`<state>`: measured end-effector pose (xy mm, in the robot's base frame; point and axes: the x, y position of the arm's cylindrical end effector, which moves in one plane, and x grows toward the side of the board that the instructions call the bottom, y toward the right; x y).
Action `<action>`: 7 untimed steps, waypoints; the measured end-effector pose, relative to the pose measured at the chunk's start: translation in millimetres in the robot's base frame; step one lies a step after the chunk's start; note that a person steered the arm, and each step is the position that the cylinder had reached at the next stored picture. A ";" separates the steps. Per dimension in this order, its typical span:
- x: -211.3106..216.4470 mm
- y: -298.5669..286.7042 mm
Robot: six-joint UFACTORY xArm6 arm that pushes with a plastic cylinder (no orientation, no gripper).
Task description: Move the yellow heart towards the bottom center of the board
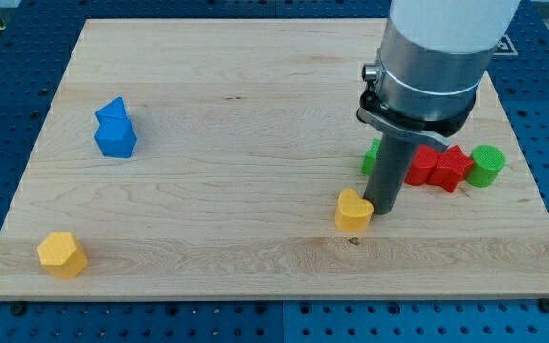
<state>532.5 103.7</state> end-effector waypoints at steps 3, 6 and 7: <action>6.7 -42.7; 9.4 7.6; 15.2 8.2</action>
<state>547.6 111.9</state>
